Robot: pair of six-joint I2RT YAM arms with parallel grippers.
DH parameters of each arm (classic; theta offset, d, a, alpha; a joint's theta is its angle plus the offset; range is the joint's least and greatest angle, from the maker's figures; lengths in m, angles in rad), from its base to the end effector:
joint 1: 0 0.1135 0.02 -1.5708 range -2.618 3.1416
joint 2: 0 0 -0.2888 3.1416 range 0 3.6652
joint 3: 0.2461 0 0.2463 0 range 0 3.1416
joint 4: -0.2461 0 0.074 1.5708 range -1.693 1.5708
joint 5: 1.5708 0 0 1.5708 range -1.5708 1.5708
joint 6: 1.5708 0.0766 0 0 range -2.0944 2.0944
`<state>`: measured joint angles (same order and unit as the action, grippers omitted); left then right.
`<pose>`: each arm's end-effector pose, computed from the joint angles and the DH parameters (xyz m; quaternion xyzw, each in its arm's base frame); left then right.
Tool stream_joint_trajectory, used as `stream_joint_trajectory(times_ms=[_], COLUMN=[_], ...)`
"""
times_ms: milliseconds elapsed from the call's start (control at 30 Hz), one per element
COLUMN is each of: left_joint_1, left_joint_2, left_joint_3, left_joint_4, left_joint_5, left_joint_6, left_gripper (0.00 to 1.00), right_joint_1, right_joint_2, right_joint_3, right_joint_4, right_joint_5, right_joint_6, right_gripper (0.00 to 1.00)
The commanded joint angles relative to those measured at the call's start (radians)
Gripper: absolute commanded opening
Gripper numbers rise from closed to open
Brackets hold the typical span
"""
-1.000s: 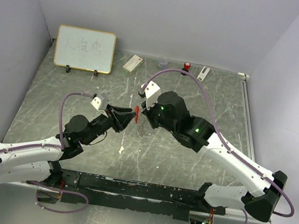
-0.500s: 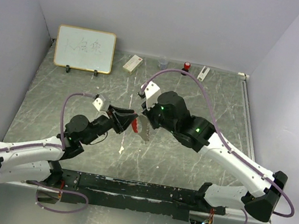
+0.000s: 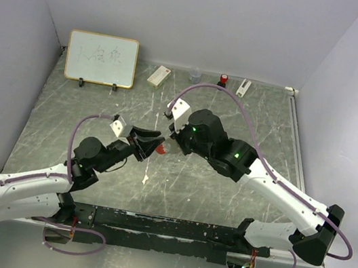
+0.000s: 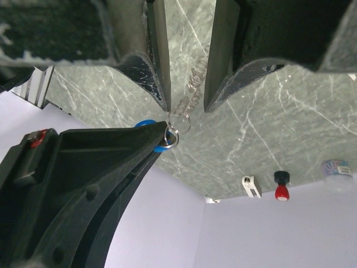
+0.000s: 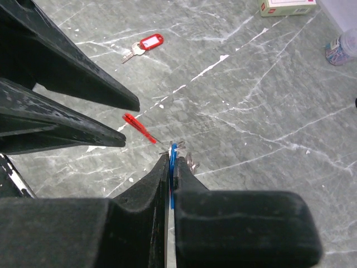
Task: Put the keys on the keyring
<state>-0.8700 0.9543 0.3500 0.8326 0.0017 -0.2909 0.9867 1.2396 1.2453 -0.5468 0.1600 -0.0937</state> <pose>0.1485 -0.1762 0.2969 0.1782 0.5959 -0.4299 0.6545 0.1717 0.2376 0.3709 -0.4125 0.7643 0.1492 0.4727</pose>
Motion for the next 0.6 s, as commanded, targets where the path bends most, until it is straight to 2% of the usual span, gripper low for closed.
stream_joint_trajectory(times_ms=[0,267,567], left_joint_1=[0.008,0.013,0.022], left_joint_2=[-0.067,-0.088,-0.069], left_joint_3=[0.040,0.093,0.110], left_joint_4=[-0.049,-0.161,-0.180], left_joint_5=[-0.047,-0.001,0.051], left_joint_6=[0.067,0.147,0.170], left_gripper=[0.42,0.42,0.39], right_joint_1=[-0.002,-0.005,-0.011], right_joint_2=[-0.026,-0.098,-0.099], right_joint_3=[0.025,-0.002,0.037], right_joint_4=[0.022,0.049,-0.032], right_joint_5=[-0.025,-0.086,-0.137], right_joint_6=[-0.048,-0.159,-0.255], right_gripper=[0.00,0.00,0.00])
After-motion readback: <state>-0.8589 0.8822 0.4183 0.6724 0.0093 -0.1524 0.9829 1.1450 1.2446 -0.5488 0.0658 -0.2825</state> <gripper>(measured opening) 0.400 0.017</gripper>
